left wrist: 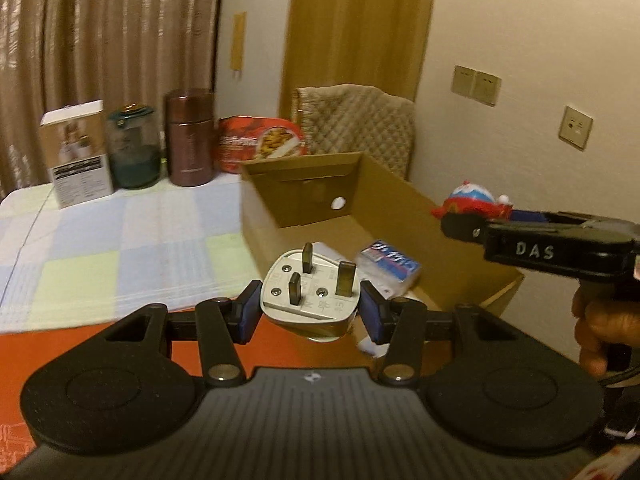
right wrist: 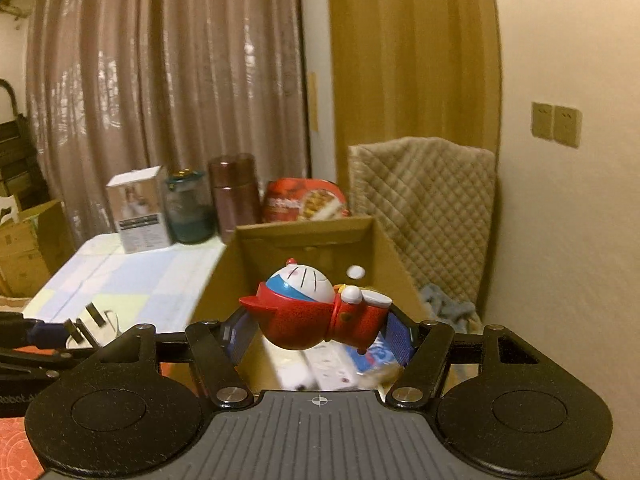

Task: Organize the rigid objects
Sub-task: 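Carry the white plug and red toy over the cardboard box with both tools, then lower the white plug into the box and open the left tool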

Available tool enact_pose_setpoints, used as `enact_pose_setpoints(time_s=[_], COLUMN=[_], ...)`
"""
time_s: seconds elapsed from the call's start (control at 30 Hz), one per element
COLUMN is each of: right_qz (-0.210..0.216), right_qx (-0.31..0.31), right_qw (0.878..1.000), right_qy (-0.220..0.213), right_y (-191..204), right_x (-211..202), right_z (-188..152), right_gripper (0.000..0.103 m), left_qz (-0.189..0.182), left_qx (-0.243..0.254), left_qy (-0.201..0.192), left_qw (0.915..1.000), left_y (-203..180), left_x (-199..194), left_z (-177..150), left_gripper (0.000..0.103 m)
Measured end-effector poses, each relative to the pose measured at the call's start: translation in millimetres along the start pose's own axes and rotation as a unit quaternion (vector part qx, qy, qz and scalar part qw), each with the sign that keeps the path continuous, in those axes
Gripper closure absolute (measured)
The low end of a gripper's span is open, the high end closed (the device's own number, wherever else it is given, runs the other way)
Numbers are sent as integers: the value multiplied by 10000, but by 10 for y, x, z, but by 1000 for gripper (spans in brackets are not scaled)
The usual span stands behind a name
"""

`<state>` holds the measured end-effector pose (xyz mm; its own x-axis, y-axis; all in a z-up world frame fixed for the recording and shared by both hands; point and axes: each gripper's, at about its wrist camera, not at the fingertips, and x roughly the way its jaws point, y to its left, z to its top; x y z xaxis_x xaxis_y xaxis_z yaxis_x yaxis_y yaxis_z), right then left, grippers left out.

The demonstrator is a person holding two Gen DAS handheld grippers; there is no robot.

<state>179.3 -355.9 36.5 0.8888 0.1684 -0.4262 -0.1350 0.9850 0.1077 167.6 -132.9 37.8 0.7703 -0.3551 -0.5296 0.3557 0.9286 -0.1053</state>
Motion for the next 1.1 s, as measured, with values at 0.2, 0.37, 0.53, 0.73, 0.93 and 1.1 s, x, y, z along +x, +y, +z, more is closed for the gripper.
enact_pose_setpoints(time_s=[0.2,0.37,0.53,0.73,0.93,1.1], right_qz=[25,81,117,76,22,-40], right_qx=[257,323,333,354,348,440], right_qw=[9995,9988,9981,9975,9964,9951], right_qy=[206,350,515,614,778,880], right_y=[-201,-328,-365,-394,-386,-412], right_x=[59,121,205,274,335,383], right_z=[-65,-65,-97,-97,-131,-134], right_gripper=[39,39,39,39,39,39], left_qz=[-101,-152,-181,-237,-382,-454], left_qx=[165,282,359,453,562,669], left_qy=[97,189,278,375,505,615], left_qw=[9998,9993,9988,9980,9964,9948], left_y=[-196,-274,-302,-289,-246,-212], left_x=[172,300,438,599,780,904], left_z=[85,107,128,157,188,204], left_gripper=[57,57,57,57,57,57])
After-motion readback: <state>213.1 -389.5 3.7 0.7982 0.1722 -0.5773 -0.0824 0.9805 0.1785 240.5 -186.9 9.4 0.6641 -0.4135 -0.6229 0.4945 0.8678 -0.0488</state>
